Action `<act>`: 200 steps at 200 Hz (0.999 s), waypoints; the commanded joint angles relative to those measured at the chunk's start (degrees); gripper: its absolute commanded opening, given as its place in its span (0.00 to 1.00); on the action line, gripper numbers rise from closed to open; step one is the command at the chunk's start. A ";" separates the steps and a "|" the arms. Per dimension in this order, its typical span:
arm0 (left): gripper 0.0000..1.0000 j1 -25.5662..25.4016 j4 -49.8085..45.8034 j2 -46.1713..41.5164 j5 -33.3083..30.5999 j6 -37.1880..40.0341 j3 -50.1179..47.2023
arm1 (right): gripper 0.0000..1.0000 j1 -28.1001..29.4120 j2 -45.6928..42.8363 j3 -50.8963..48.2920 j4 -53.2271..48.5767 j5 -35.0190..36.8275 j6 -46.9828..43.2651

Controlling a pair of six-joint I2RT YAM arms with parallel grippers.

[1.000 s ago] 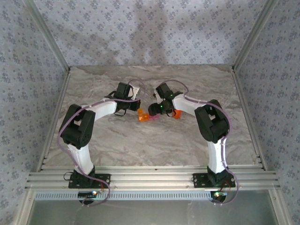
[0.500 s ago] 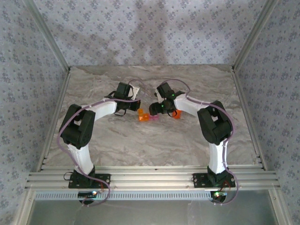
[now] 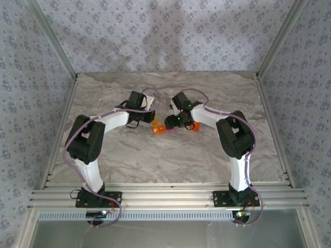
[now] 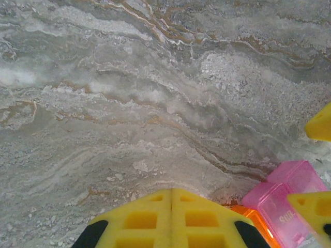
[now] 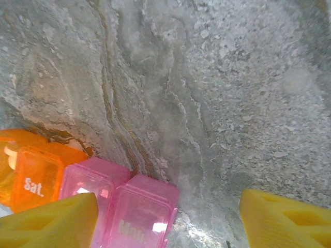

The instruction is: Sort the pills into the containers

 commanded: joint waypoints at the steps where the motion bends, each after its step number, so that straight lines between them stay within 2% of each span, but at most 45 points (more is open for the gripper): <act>1: 0.00 -0.59 -2.02 0.20 1.74 1.15 0.83 | 0.74 0.38 1.30 0.31 -2.08 0.71 -1.27; 71: 0.00 -1.88 -3.25 -1.24 2.52 1.23 -0.13 | 0.72 0.44 1.98 0.08 -2.16 1.01 -1.10; 200: 0.00 -4.36 -2.25 -6.63 2.54 -0.29 -7.88 | 0.70 0.49 2.92 -0.10 -2.28 1.24 -1.14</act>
